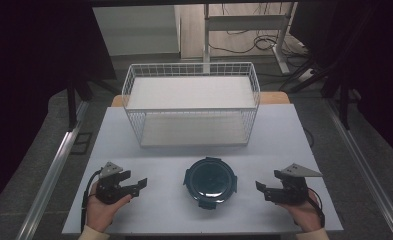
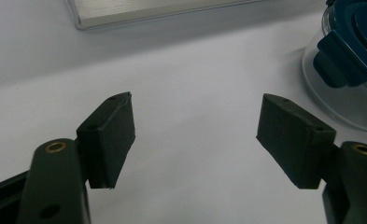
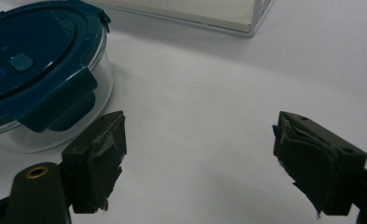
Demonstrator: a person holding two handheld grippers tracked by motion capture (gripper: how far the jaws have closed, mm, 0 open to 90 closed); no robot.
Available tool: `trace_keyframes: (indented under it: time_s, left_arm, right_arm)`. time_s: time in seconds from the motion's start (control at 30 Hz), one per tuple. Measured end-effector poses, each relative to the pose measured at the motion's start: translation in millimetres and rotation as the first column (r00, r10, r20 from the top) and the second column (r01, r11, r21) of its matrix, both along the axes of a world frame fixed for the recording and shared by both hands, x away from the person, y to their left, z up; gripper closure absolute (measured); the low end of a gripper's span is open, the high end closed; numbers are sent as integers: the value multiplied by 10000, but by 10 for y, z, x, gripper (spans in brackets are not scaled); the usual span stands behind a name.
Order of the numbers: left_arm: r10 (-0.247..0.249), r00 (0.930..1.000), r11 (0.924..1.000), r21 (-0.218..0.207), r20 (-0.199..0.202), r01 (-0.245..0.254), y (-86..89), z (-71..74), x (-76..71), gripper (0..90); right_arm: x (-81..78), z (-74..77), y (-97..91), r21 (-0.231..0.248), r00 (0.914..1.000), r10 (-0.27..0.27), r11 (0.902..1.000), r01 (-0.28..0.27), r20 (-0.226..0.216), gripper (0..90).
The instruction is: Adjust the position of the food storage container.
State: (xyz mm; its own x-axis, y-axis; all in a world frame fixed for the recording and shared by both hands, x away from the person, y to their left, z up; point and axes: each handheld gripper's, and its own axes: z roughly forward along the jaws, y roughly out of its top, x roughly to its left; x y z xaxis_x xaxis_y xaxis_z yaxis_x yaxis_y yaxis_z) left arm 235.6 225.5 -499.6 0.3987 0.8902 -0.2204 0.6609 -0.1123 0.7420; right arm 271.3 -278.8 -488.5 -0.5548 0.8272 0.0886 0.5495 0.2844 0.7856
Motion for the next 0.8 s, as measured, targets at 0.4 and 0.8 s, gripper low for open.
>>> trace_keyframes:
  time_s: [0.4,0.8]
  left_arm:
    - [-116,9999,9999,-104,-35,115,8,-6,-5,244]
    - [-114,9999,9999,-79,-69,114,12,-7,-5,242]
  right_arm:
    - [-12,19,-15,-28,9997,-219,9998,219,-113,214]
    - [-17,40,-16,-29,9996,-59,10000,58,-287,270]
